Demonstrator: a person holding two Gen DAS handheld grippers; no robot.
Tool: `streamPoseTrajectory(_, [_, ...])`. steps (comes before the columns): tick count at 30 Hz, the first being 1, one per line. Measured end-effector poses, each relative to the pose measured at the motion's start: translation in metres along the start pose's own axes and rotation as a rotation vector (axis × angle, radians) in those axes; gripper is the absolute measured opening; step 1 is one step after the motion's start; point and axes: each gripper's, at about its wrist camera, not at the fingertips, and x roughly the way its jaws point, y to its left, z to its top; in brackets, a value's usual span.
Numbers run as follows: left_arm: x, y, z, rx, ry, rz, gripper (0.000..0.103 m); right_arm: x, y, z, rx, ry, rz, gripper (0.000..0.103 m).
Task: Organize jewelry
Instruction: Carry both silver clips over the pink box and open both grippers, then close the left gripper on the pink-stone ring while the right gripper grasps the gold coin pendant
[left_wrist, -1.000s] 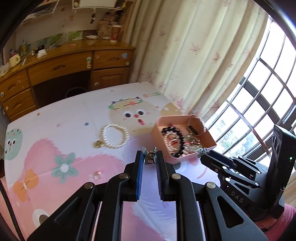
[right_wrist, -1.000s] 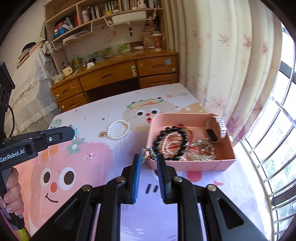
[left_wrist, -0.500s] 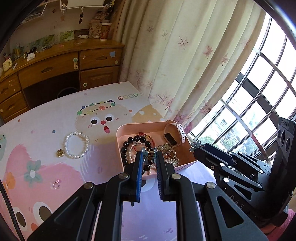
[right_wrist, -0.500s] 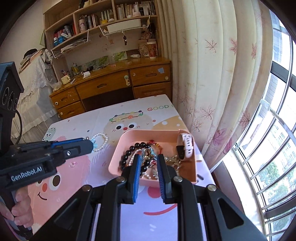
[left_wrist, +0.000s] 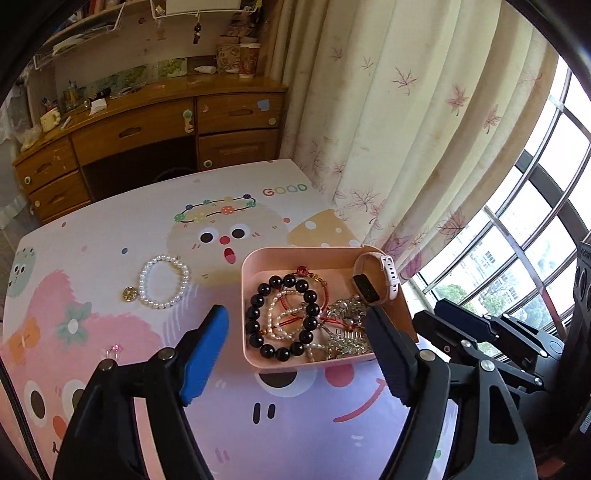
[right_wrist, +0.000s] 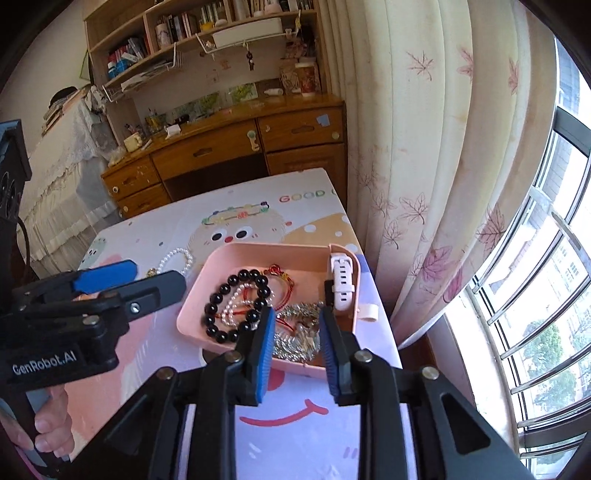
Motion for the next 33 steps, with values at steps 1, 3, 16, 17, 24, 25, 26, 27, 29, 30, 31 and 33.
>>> streamPoseTrajectory(1, [0.0,0.001,0.0,-0.008,0.009,0.014,0.078,-0.001,-0.002,0.0,0.002,-0.002,0.005,0.03])
streamPoseTrajectory(3, [-0.002,0.004,-0.001,-0.023,0.021,0.047,0.085,-0.003,-0.007,0.001,0.006,-0.008,0.013,0.034])
streamPoseTrajectory(16, [-0.033,0.039,-0.026,-0.162,0.068,0.268,0.095,0.004,-0.018,0.019,0.005,0.09,0.03,0.039])
streamPoseTrajectory(17, [-0.036,0.045,-0.031,-0.179,0.073,0.283,0.095,0.006,-0.016,0.021,0.004,0.102,0.041,0.039])
streamPoseTrajectory(24, [-0.043,0.087,-0.058,-0.27,0.12,0.347,0.095,0.02,0.002,0.029,0.001,0.165,0.1,0.04])
streamPoseTrajectory(25, [-0.043,0.092,-0.061,-0.282,0.118,0.354,0.095,0.021,0.006,0.03,-0.004,0.169,0.108,0.04])
streamPoseTrajectory(26, [-0.043,0.098,-0.064,-0.296,0.117,0.363,0.095,0.023,0.011,0.031,-0.012,0.173,0.115,0.04])
streamPoseTrajectory(27, [-0.043,0.104,-0.067,-0.307,0.116,0.373,0.095,0.025,0.015,0.032,-0.022,0.176,0.121,0.04])
streamPoseTrajectory(29, [-0.04,0.115,-0.072,-0.315,0.111,0.391,0.095,0.029,0.027,0.035,-0.053,0.181,0.132,0.04])
streamPoseTrajectory(30, [-0.037,0.119,-0.073,-0.312,0.111,0.398,0.095,0.03,0.032,0.036,-0.072,0.18,0.138,0.04])
streamPoseTrajectory(31, [-0.034,0.123,-0.074,-0.306,0.112,0.402,0.095,0.031,0.038,0.038,-0.095,0.176,0.147,0.04])
streamPoseTrajectory(33, [-0.026,0.132,-0.075,-0.287,0.111,0.411,0.095,0.034,0.053,0.043,-0.153,0.164,0.157,0.04])
